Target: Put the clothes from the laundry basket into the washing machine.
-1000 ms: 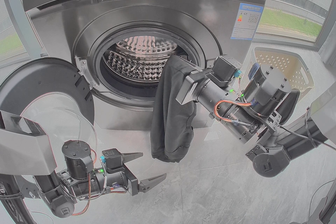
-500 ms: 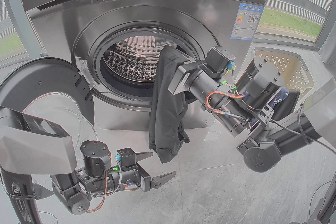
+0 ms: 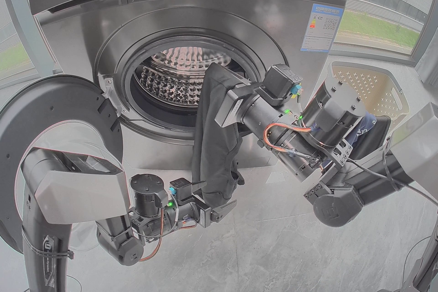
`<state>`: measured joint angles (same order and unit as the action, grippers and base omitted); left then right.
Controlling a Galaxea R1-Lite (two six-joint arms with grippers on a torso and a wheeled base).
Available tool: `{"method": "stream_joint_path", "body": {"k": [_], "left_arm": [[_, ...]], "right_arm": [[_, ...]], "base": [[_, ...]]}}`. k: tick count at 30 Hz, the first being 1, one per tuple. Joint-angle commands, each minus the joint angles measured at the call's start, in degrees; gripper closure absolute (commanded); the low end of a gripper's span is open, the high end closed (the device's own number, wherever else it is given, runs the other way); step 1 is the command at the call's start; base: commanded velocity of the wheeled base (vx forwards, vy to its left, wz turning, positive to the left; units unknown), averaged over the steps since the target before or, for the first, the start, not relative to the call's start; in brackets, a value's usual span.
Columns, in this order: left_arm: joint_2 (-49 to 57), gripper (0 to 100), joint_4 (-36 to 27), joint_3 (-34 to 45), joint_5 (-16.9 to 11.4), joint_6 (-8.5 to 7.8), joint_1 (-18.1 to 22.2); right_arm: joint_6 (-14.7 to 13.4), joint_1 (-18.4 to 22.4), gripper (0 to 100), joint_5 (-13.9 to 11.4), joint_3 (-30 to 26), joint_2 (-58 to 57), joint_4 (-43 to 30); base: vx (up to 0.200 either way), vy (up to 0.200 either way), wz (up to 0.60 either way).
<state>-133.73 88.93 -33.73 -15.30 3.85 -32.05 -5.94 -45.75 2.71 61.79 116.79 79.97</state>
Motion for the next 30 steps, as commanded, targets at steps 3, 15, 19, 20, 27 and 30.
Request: {"method": "stream_joint_path", "body": {"k": [3, 15, 19, 20, 27, 30], "left_arm": [[-3.55, 0, 0.01, -3.62, 1.5, 0.01, 0.23], [-5.66, 0, -0.07, -7.93, 3.7, 0.19, 0.41], [-7.25, 0, -0.07, -9.6, 3.79, 0.1, 0.32], [-7.95, 0, -0.07, -10.3, 3.79, 0.1, 0.32], [-9.09, 100, -0.07, -12.76, 4.05, 1.25, 0.5], [-9.62, 100, -0.16, -15.05, 6.33, 1.95, 0.67]], "right_arm": [[-0.04, -0.3, 100, 0.02, -0.71, -0.16, 0.36], [-0.13, -0.83, 100, 0.02, -1.24, -0.07, 0.63], [-0.13, -0.92, 100, 0.02, -1.33, -0.07, 0.63], [-0.13, -0.92, 100, 0.02, -1.33, -0.16, 0.63], [-0.13, -0.92, 100, 0.02, -1.68, -0.24, 0.71], [-0.13, -0.92, 100, 0.02, -1.94, -0.42, 0.71]], "base": [[0.0, 0.0, 0.0], [0.0, 0.0, 0.0], [0.0, 0.0, 0.0], [0.0, 0.0, 0.0], [0.0, 0.0, 0.0], [0.0, 0.0, 0.0]]}}
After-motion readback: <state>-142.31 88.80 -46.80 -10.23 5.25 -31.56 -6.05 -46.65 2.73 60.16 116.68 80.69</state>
